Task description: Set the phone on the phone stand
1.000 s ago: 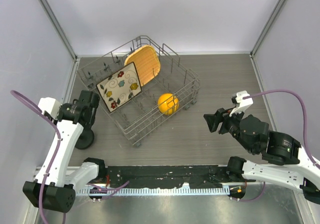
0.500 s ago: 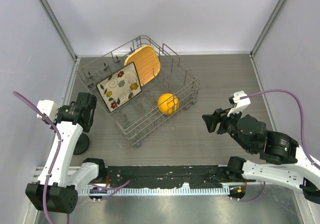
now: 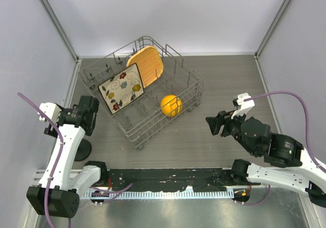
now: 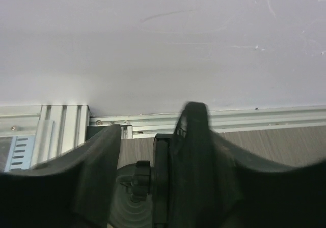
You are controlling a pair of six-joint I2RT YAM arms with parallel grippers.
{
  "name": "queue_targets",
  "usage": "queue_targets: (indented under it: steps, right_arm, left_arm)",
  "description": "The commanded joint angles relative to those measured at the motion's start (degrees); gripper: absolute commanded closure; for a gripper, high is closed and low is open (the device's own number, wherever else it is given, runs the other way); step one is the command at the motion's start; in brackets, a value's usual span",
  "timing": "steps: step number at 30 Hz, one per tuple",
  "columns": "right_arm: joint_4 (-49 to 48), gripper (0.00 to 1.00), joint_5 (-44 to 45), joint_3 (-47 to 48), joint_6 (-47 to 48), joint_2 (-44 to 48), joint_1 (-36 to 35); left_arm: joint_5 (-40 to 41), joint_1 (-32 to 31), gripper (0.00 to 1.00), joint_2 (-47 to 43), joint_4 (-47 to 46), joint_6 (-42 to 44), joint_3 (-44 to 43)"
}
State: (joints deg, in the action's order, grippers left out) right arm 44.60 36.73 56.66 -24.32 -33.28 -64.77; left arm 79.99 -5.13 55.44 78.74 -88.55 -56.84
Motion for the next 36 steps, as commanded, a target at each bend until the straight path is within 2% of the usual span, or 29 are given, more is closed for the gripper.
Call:
queue_targets:
  steps: [1,3,6,8,12,15,17,19,20,21,23,24,25,26,27,28,30,31,32,33,36]
  right_arm:
    - [-2.1,0.37,0.6,0.4,0.1,0.9,-0.3]
    - [-2.1,0.37,0.6,0.4,0.1,0.9,-0.4]
    - [-1.7,0.36,0.6,0.6,0.1,0.8,-0.3]
    - [-1.6,0.36,0.7,0.6,0.1,0.8,-0.3]
    - [-1.7,0.37,0.6,0.9,0.1,0.4,-0.3]
    - [-1.6,0.36,0.5,1.0,-0.1,0.1,-0.3]
    - [-1.7,0.37,0.5,1.1,-0.1,0.1,-0.3]
    - [-1.7,0.36,0.5,1.2,-0.2,-0.4,-0.3]
    - [-1.7,0.36,0.5,1.3,-0.2,-0.6,-0.3]
    - [-1.7,0.37,0.4,1.4,-0.1,-0.8,-0.3]
    - [-1.6,0.36,0.4,1.9,0.0,-1.3,-0.3]
    - [-1.7,0.36,0.4,2.0,0.1,-1.4,-0.4]
    - [-1.7,0.36,0.6,2.0,0.1,-1.6,-0.3]
    - [-1.6,0.36,0.6,2.2,0.1,-1.7,-0.3]
    - [-1.6,0.36,0.9,2.3,0.1,-1.7,-0.2]
    - [-1.6,0.36,1.8,2.5,0.2,-1.7,-0.3]
    - [-0.9,0.36,4.2,3.5,-0.1,-1.6,-0.3]
    - [-0.3,0.34,8.6,4.4,-0.7,-1.5,-0.2]
    - [0.3,0.34,10.6,6.5,-0.8,-1.7,-0.2]
    - [2.3,0.33,13.0,7.9,-1.1,-2.1,-0.3]
    - [4.7,0.31,21.3,14.8,-0.4,-4.0,-0.3]
  left_arm:
    - [4.3,0.6,0.21,-1.0,16.0,-2.5,-1.8]
    - [3.8,0.5,0.11,-1.3,16.0,-2.2,-2.9]
    - [2.8,0.5,0.03,-1.9,16.2,-0.8,-5.1]
    - [1.5,0.5,0.02,-2.4,16.1,-0.1,-7.5]
    - [-1.8,0.5,0.01,-5.2,10.7,8.5,-13.6]
    - [-4.0,0.5,0.00,-7.8,5.1,16.6,-19.0]
    - [-5.4,0.5,0.00,-10.7,-0.2,26.1,-22.3]
    - [-10.9,0.5,0.00,-13.8,-12.0,33.7,-24.1]
    - [-13.9,0.5,0.02,-15.2,-16.9,42.1,-24.0]
    - [-24.8,0.4,0.08,-16.6,-29.0,46.6,-23.4]
    - [-39.1,0.4,0.09,-21.5,-42.2,56.6,-19.0]
    - [-57.6,0.4,0.08,-22.7,-54.4,58.3,-17.2]
    - [-65.9,0.4,0.07,-23.6,-60.1,58.8,-14.4]
    - [-75.1,0.4,0.05,-22.9,-64.5,56.3,-13.9]
    - [-90.0,0.5,0.04,-21.3,-71.0,54.3,-14.3]
    - [-98.4,0.4,0.04,-19.2,-73.4,52.0,-16.5]
    - [-111.1,0.4,0.04,-10.4,-79.1,41.7,-20.0]
    - [-121.3,0.5,0.04,-7.7,-82.4,36.8,-22.8]
    - [-124.2,0.5,0.08,-3.1,-88.9,32.8,-23.4]
    - [-125.8,0.5,0.08,-1.8,-91.3,26.9,-23.6]
    - [-123.9,0.5,0.07,-1.8,-92.8,27.7,-22.7]
